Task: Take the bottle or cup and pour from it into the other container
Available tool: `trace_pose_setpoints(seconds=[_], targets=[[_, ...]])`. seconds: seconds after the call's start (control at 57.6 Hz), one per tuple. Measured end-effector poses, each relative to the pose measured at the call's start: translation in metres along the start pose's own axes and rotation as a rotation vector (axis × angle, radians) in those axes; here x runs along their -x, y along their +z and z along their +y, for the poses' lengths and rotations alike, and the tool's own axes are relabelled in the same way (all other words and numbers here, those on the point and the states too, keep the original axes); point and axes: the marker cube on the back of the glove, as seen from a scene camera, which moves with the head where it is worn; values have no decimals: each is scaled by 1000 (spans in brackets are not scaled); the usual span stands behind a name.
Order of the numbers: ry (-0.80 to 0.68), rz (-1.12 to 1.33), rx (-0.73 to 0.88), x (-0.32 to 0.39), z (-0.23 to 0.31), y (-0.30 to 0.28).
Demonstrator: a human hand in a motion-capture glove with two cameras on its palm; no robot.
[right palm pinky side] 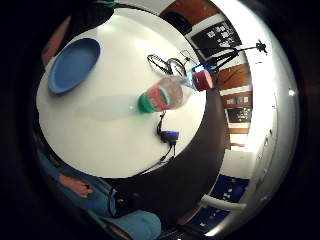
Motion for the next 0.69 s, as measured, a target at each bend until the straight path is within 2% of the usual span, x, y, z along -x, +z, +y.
trace_pose_setpoints(seconds=[0.365,0.694], targets=[[-27,16,-10,-10,-6,-2],[14,11,-37,-35,8,-4]])
